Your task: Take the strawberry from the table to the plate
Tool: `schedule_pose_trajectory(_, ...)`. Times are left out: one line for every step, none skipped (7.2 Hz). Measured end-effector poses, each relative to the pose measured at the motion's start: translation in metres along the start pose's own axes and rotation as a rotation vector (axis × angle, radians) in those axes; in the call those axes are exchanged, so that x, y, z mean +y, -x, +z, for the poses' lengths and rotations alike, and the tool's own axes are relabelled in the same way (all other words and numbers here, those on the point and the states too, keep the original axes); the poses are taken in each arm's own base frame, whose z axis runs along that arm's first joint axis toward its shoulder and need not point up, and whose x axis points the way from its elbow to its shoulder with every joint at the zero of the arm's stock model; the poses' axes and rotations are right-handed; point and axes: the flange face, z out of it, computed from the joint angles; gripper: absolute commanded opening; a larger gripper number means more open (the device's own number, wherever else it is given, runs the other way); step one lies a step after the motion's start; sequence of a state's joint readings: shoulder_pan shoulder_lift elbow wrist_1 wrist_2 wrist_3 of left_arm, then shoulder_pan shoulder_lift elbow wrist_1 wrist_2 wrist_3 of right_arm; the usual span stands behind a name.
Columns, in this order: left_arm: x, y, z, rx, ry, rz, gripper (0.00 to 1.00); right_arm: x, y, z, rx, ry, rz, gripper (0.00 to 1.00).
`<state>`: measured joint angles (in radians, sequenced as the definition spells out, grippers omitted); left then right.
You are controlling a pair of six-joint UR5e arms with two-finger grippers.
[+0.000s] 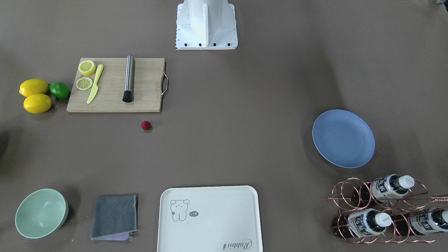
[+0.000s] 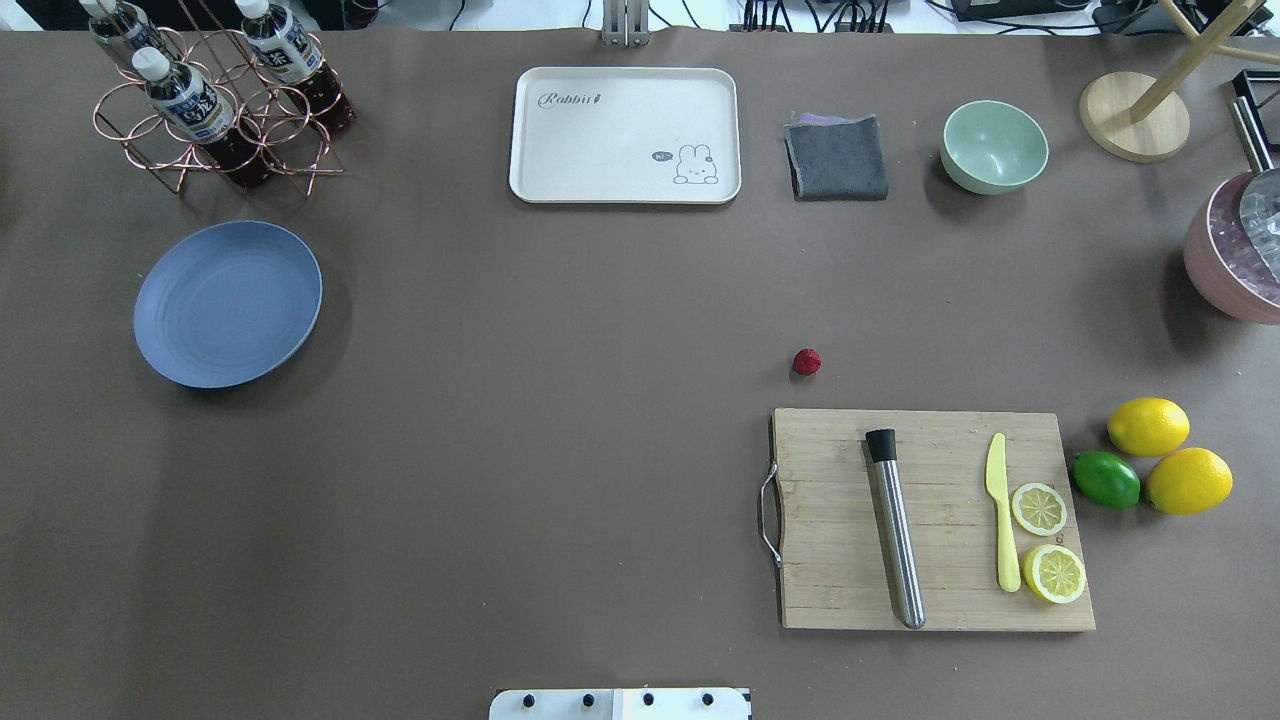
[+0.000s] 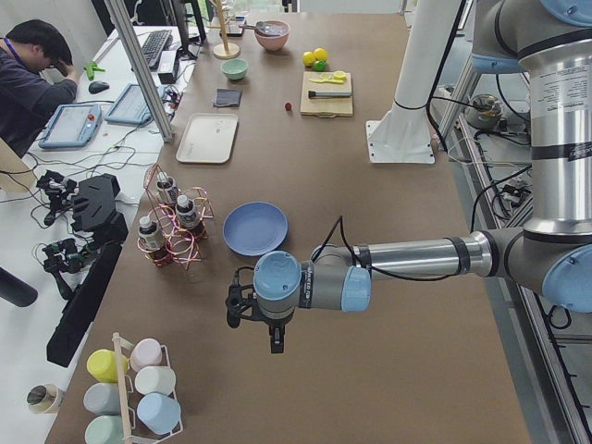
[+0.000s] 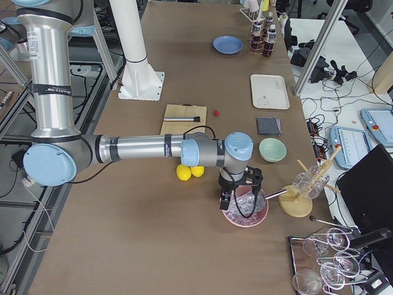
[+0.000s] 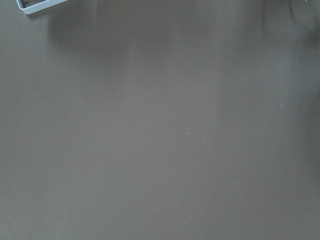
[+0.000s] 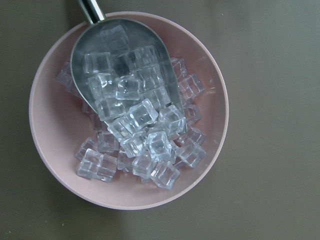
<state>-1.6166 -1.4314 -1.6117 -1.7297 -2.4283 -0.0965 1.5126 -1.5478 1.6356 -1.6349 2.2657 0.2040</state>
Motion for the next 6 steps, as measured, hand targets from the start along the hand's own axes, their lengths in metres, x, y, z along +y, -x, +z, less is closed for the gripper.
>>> schedule_pose_trajectory(-0.007,-0.004,-0.001,-0.001,0.013,-0.008,0.98,0.000,0.000,0.000,0.000,-0.001,-0.001,1.00)
schedule_pose_trajectory(-0.018,-0.011,-0.005,-0.003,0.025,-0.018,0.98,0.000,0.000,0.000,-0.001,-0.003,-0.002,1.00)
schedule_pose_trajectory(-0.027,-0.019,-0.010,0.001,0.027,-0.015,0.98,0.000,0.000,0.000,-0.001,-0.003,-0.003,1.00)
schedule_pose_trajectory(-0.037,-0.028,-0.015,0.010,0.014,0.002,0.98,0.000,0.000,0.000,-0.001,-0.003,-0.003,1.00)
schedule_pose_trajectory(-0.046,-0.036,-0.021,0.025,-0.004,0.022,0.98,0.001,-0.001,0.001,-0.001,-0.003,-0.004,1.00)
schedule_pose_trajectory(-0.049,-0.045,-0.026,0.047,-0.023,0.046,0.98,0.000,0.000,0.000,0.000,-0.004,-0.005,1.00)
